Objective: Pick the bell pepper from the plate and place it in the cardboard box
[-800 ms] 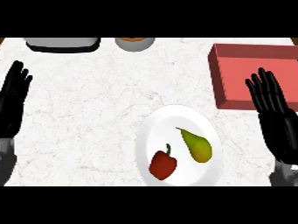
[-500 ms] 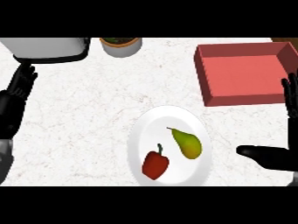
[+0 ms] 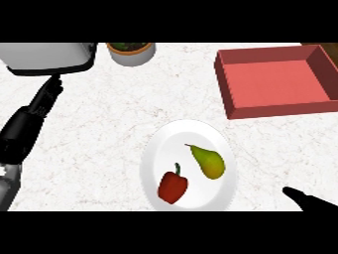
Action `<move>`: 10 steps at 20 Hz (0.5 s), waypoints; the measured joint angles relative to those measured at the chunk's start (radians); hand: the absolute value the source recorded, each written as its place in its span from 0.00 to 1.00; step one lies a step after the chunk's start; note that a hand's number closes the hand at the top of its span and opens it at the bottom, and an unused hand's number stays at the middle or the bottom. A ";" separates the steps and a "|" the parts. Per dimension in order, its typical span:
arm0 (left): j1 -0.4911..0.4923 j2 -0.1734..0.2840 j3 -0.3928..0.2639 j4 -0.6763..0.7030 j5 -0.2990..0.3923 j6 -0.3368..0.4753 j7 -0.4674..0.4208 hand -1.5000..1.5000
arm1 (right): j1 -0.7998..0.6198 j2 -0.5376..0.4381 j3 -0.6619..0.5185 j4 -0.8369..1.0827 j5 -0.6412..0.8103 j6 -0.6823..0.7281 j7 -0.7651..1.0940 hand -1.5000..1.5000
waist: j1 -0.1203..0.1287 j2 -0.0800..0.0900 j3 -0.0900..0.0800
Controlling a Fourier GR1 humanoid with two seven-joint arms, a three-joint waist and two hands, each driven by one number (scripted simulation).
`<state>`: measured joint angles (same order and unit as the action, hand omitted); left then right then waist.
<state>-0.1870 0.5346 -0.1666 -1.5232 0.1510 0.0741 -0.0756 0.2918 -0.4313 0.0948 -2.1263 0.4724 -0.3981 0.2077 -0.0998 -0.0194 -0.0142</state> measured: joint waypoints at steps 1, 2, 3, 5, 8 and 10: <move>-0.003 0.003 -0.004 -0.003 -0.003 -0.007 -0.001 0.50 | 0.026 -0.010 0.024 -0.034 0.057 0.006 0.028 0.00 | 0.007 0.001 0.000; -0.002 0.000 -0.012 -0.005 -0.007 -0.010 -0.004 0.50 | 0.049 -0.018 0.046 -0.069 0.115 0.016 0.060 0.00 | 0.014 0.003 0.001; 0.002 -0.002 -0.020 -0.008 -0.010 -0.016 -0.010 0.50 | 0.070 -0.027 0.068 -0.099 0.171 0.031 0.097 0.00 | 0.023 0.005 0.001; -0.001 -0.004 -0.030 -0.016 -0.012 -0.026 -0.010 0.50 | 0.111 -0.038 0.121 -0.159 0.270 0.077 0.175 0.00 | 0.038 0.008 0.002; -0.014 -0.009 -0.040 -0.015 -0.015 -0.036 -0.010 0.50 | 0.136 -0.061 0.190 -0.182 0.344 0.170 0.291 0.00 | 0.056 0.014 0.001; -0.029 -0.008 -0.044 -0.018 -0.018 -0.043 -0.006 0.50 | 0.140 -0.077 0.240 -0.183 0.377 0.241 0.366 0.00 | 0.069 0.018 0.000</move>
<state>-0.2157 0.5262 -0.2106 -1.5408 0.1329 0.0314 -0.0813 0.4314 -0.5085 0.3352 -2.3091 0.8492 -0.1572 0.5733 -0.0308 -0.0013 -0.0138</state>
